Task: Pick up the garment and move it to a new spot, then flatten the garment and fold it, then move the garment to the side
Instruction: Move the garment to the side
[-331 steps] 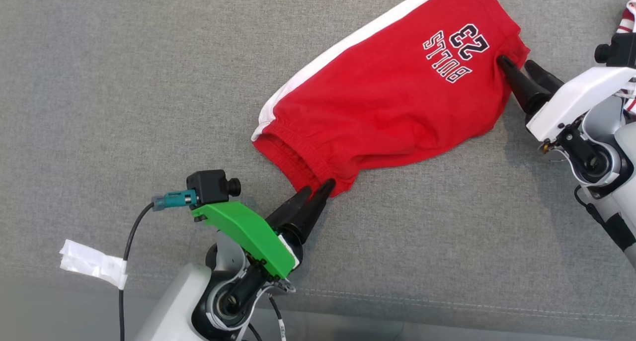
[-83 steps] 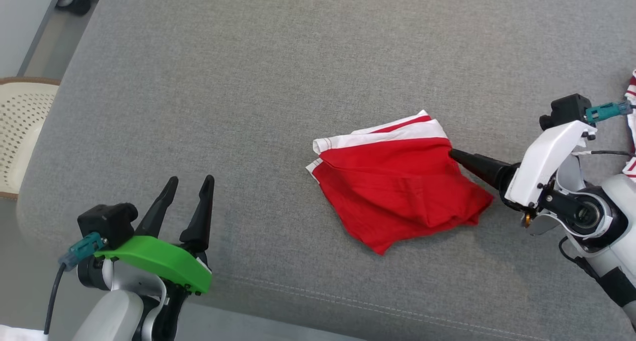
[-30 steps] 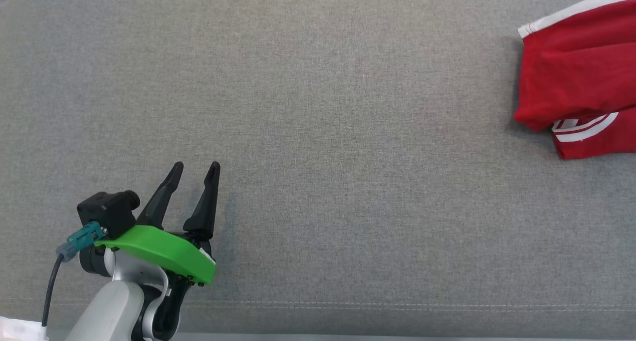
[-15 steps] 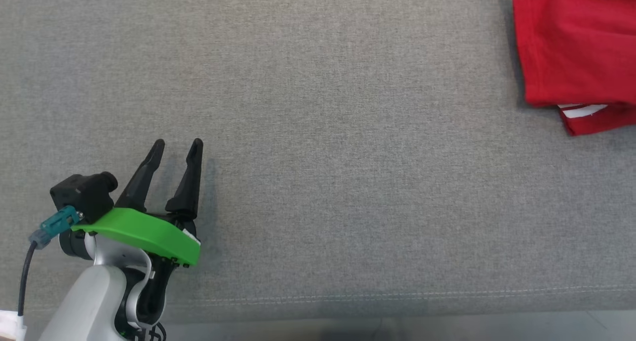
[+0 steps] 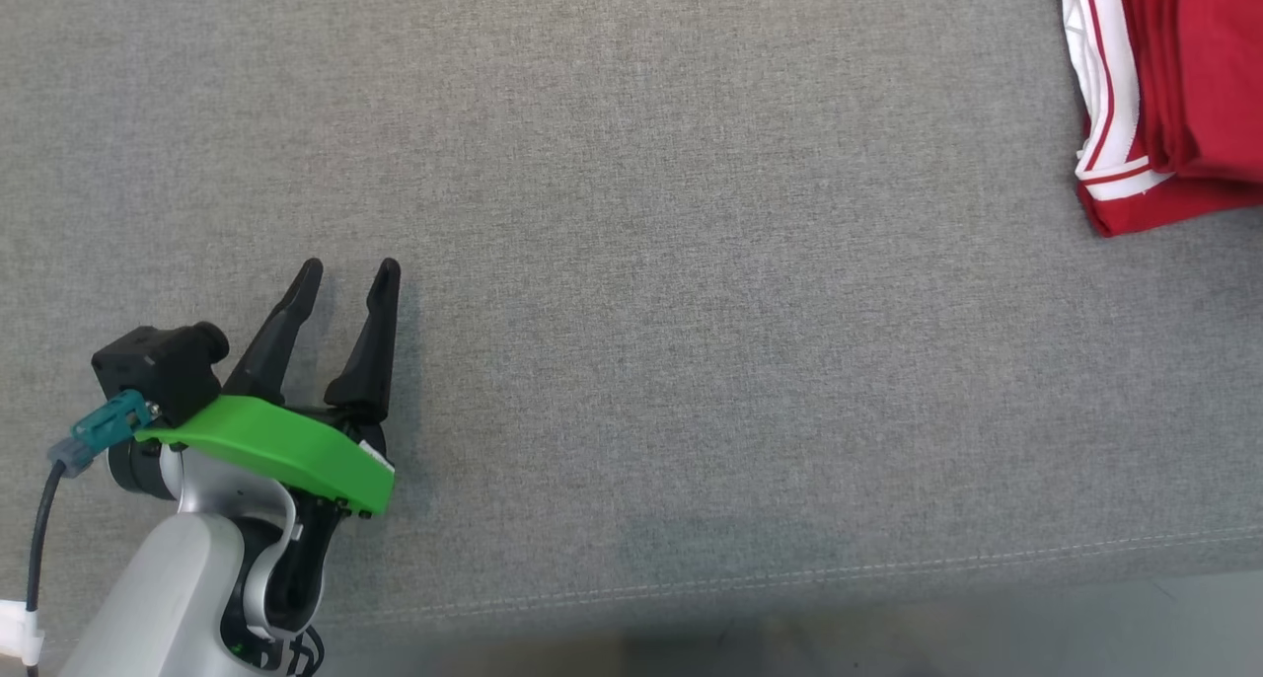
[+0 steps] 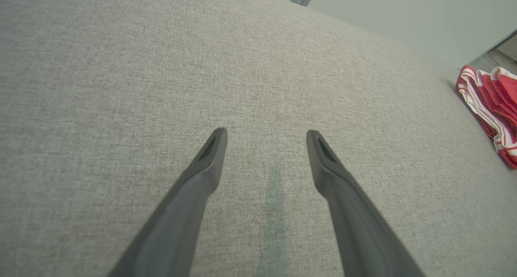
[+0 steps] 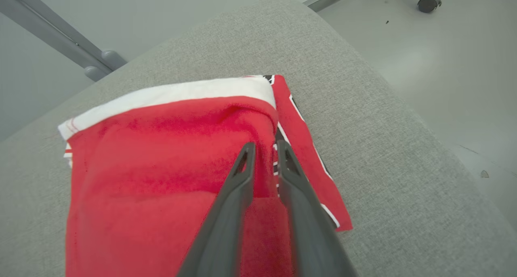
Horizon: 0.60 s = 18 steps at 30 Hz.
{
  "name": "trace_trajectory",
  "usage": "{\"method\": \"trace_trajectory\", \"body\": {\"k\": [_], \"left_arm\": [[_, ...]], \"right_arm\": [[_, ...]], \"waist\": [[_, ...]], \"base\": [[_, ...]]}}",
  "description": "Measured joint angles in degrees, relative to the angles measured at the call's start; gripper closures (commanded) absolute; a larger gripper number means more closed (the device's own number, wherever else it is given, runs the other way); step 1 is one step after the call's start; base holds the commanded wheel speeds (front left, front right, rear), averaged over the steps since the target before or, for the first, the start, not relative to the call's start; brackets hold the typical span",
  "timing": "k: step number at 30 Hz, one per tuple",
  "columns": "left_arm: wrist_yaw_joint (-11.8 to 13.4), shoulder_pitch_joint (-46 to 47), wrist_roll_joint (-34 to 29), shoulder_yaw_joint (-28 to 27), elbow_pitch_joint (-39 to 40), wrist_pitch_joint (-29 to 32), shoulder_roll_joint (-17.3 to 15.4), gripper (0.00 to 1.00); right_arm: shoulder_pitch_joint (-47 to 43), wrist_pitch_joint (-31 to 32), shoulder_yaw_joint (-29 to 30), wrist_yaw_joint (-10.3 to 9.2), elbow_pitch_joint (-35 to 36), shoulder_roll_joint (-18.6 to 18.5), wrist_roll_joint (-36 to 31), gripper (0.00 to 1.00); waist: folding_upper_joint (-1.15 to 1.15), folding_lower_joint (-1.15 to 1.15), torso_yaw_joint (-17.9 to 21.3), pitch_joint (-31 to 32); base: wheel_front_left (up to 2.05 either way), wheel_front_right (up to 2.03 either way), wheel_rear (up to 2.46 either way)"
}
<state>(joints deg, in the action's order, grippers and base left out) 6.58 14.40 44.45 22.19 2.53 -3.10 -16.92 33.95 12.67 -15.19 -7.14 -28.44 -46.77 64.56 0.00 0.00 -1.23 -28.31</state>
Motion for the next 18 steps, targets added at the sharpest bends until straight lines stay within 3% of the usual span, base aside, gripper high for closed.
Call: {"method": "trace_trajectory", "body": {"k": [7, 10, 18], "left_arm": [[0.0, 1.8, -1.8, -0.2, 0.0, -2.9, 1.3, 0.00], [0.0, 2.0, -3.0, -0.7, -1.3, -4.7, 1.5, 0.00], [0.1, 1.7, -6.6, -3.4, -5.3, -9.6, 0.0, 0.00]], "right_arm": [[-0.9, -4.6, -4.0, -0.02, -4.8, 2.1, -6.6, 0.00], [-1.1, -9.4, -3.1, -0.03, -5.7, 2.1, -8.6, 0.00], [-1.1, -23.6, -3.1, -0.03, 0.7, 1.5, -17.2, 0.00]], "waist": [[0.00, 0.00, -0.4, 0.4], [0.00, 0.00, -0.7, 1.3], [0.00, 0.00, -1.6, 5.9]], "base": [[0.00, 0.00, 0.00], [0.00, 0.00, 0.00], [0.00, 0.00, 0.00]]}}
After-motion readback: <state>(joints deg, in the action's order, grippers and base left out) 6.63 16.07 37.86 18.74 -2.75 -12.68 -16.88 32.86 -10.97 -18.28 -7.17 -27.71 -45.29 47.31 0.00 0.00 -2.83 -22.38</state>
